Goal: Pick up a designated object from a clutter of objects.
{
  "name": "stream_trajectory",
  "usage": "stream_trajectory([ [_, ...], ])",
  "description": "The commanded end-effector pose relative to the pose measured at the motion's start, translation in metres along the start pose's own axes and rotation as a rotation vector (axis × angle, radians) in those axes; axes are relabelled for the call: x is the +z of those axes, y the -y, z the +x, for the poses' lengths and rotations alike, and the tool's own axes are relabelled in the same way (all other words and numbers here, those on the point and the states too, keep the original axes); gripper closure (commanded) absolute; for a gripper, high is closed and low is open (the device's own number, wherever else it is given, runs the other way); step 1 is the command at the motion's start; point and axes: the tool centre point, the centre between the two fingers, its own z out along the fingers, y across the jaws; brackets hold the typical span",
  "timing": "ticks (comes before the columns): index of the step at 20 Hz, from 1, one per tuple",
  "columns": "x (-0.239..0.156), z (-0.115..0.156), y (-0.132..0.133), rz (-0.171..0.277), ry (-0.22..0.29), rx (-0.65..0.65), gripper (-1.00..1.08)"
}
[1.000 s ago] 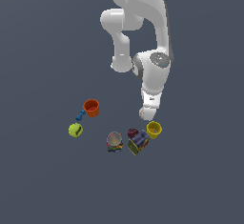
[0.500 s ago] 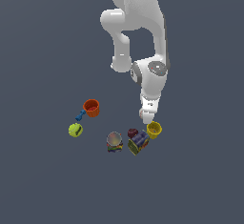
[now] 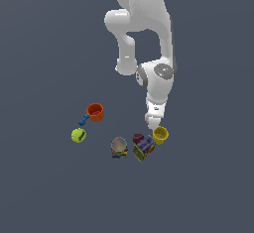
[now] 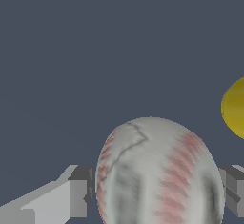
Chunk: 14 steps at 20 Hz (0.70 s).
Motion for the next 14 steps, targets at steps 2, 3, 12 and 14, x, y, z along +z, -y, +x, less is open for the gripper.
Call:
stream_trajectory([
  [2,0.000,0.000,0.000,0.000,0.000,0.000,1.08],
  [3,0.000,0.000,0.000,0.000,0.000,0.000,1.08],
  [12,-0.025,-0.007,-0.010,0.001,0.000,-0.001,1.08],
  [14,-0.036,-0.011,-0.015,0.001,0.000,-0.001,1.08],
])
